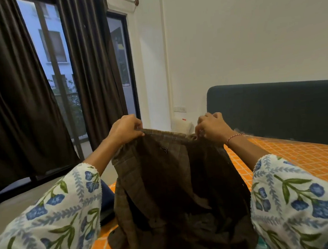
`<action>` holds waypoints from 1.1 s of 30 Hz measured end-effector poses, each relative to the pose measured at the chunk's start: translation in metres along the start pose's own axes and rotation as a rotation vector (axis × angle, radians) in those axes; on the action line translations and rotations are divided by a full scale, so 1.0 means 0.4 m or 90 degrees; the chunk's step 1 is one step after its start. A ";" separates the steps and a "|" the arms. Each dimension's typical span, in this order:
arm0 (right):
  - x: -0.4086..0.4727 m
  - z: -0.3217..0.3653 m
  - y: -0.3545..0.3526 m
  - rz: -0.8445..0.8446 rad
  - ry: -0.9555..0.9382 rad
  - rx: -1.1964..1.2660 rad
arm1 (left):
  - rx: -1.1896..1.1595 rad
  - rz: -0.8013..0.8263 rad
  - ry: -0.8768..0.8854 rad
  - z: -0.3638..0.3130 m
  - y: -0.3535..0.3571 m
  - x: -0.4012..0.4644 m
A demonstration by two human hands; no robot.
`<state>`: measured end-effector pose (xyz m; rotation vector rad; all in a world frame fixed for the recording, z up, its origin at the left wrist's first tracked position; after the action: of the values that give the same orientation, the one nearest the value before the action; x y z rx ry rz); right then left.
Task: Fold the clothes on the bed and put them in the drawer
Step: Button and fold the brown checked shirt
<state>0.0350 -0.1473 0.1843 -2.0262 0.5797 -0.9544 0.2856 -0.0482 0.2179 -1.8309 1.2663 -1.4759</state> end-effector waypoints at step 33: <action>-0.037 0.125 0.072 0.138 0.144 0.757 | 0.055 -0.219 0.133 0.031 0.050 -0.058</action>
<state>0.0636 -0.1301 0.1349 -0.7901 0.2171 -1.0356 0.2901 -0.0398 0.1861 -1.9477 0.9914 -1.9172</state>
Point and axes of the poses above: each hand's wrist, its own x-axis towards the middle knuckle, its own y-axis out of the palm, z = x × y, the point moved 4 cm from there along x, towards the middle knuckle, and after that the axes turned 15 degrees about -x, right-handed, at the moved point
